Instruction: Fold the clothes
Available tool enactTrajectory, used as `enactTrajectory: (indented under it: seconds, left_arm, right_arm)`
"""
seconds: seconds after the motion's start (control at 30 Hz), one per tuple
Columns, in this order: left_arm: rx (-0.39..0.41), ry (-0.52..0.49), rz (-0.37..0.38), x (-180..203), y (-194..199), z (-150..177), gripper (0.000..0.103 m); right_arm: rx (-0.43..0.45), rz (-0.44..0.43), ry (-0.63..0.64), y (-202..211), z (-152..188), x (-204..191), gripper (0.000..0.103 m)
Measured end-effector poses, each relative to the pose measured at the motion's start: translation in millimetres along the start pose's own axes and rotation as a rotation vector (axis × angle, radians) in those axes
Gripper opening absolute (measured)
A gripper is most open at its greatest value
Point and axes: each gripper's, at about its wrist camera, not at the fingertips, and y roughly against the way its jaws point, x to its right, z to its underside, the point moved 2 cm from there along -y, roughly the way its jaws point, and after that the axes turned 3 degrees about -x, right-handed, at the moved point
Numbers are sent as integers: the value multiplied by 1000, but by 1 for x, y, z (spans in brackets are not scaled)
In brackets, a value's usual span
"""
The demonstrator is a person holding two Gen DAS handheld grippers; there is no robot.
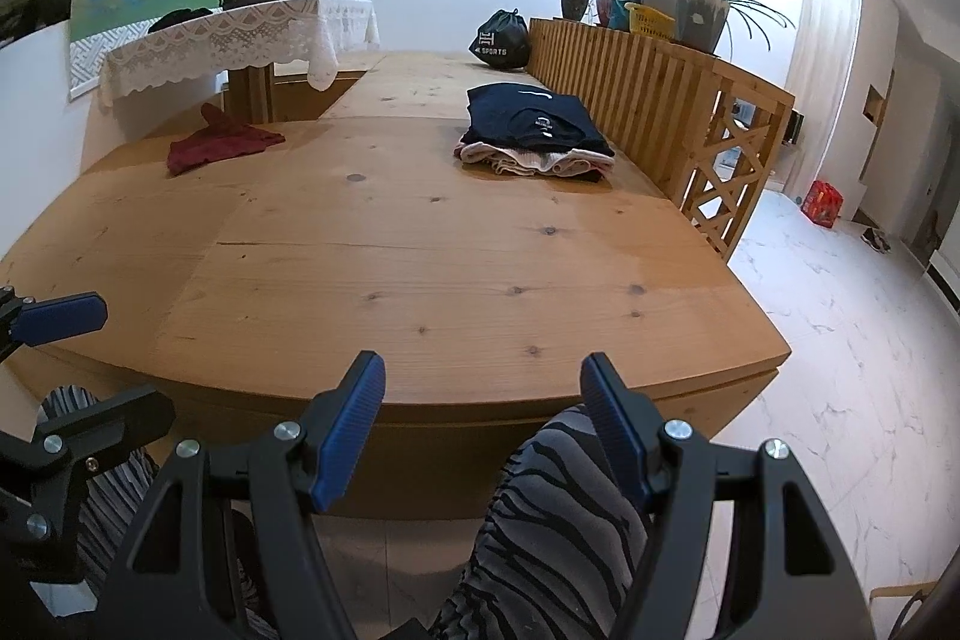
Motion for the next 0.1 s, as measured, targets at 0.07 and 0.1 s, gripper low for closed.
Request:
enactTrajectory:
  seconds: [0.07, 0.1]
  left_arm:
    - [6, -1, 3, 1, 2, 0, 83]
    - [9, 0, 8, 1, 3, 1, 83]
  right_arm:
    - [2, -2, -4, 1, 1, 1, 67]
    - [3, -3, -4, 1, 1, 0, 67]
